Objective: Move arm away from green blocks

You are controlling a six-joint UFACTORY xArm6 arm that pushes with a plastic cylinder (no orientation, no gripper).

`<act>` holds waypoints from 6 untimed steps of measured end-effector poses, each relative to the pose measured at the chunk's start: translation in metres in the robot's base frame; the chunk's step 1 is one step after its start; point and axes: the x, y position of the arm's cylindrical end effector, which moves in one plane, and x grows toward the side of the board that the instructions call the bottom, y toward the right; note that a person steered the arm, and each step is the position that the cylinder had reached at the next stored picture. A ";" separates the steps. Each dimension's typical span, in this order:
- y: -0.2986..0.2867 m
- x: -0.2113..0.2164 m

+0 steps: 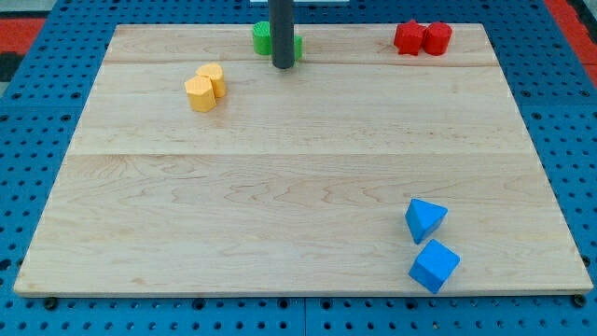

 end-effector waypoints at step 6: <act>-0.001 0.063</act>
